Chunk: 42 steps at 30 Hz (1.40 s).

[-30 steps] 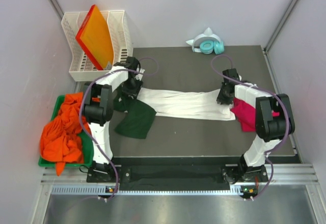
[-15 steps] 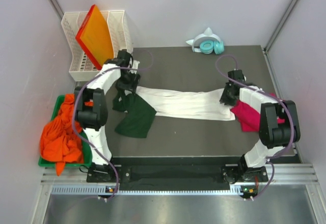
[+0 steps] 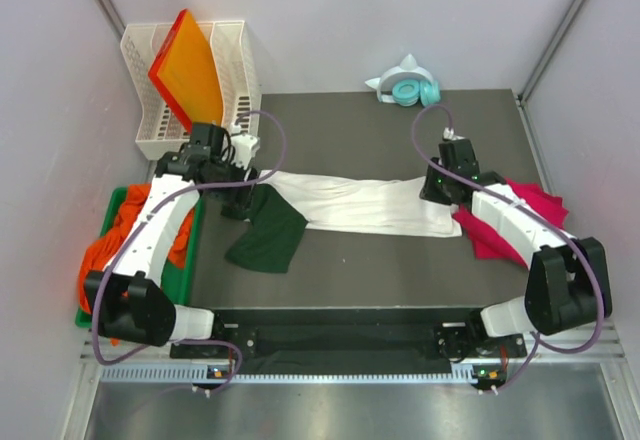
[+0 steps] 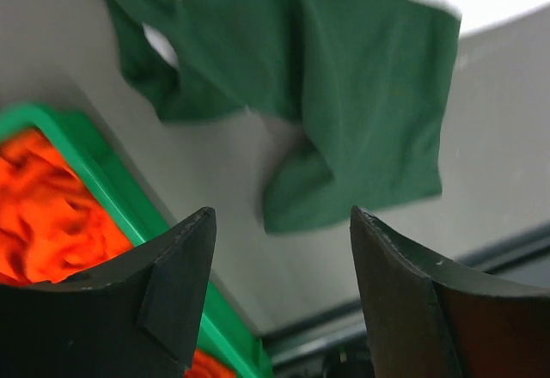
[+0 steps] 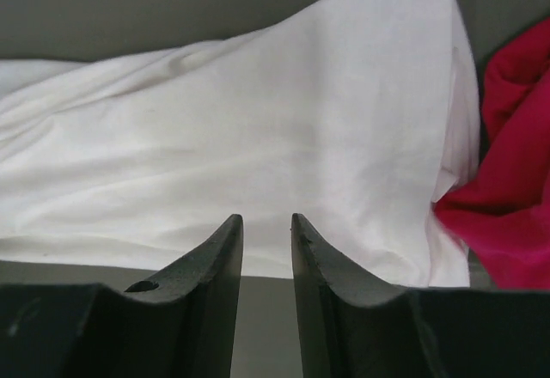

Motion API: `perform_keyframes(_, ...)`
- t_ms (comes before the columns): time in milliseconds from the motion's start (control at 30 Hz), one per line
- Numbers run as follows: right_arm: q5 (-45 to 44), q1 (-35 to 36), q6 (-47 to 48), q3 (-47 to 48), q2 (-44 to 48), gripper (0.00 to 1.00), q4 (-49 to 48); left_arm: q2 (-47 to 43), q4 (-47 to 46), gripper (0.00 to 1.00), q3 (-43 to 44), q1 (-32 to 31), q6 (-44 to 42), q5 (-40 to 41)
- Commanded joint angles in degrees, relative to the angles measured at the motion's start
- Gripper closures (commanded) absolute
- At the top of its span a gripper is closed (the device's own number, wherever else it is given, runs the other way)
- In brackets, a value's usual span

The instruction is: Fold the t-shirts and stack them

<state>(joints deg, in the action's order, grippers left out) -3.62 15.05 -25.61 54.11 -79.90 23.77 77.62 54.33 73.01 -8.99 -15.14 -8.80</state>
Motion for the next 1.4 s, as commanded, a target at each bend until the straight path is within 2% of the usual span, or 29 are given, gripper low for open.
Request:
perform_keyframes(0, -0.4, 5.8, 0.9, -1.1, 1.4, 0.7, -1.9, -4.9, 5.8, 0.32, -3.0, 0.1, -2.4, 0.1)
perform_keyframes(200, -1.0, 14.4, -2.1, -1.5, -2.9, 0.71, -4.8, -8.6, 6.3, 0.31, -6.7, 0.1, 0.7, -2.2)
perform_keyframes(333, -2.4, 16.8, -2.3, -0.8, -4.5, 0.71, -4.9, -6.5, 8.2, 0.34, -6.9, 0.1, 0.8, -1.1)
perform_keyframes(400, -2.4, 17.6, -1.6, -0.6, -4.6, 0.71, -4.8, -5.2, 10.9, 0.35, -5.9, 0.1, -0.7, -3.1)
perform_keyframes(533, 1.0, 20.1, -0.9, 1.2, -6.1, 0.7, -6.5, 0.5, 11.2, 0.36, -3.4, 0.1, 0.4, -1.1)
perform_keyframes(733, 1.0, 33.9, -2.4, 7.1, -13.4, 0.69, -9.1, 3.8, 5.7, 0.37, -4.3, 0.1, 2.7, -4.8)
perform_keyframes(933, -0.7, 41.0, -2.5, 13.3, -19.7, 0.69, -7.4, 7.5, 4.6, 0.37, -5.6, 0.1, -0.3, -3.3)
perform_keyframes(1167, -3.8, 41.7, -2.2, 13.0, -20.2, 0.7, -6.5, 2.8, 1.1, 0.31, -11.6, 0.1, -9.6, 0.9)
perform_keyframes(1367, -7.4, 41.0, -1.7, 11.3, -17.3, 0.7, -5.1, 0.7, 7.7, 0.32, -14.0, 0.1, -13.3, 0.9)
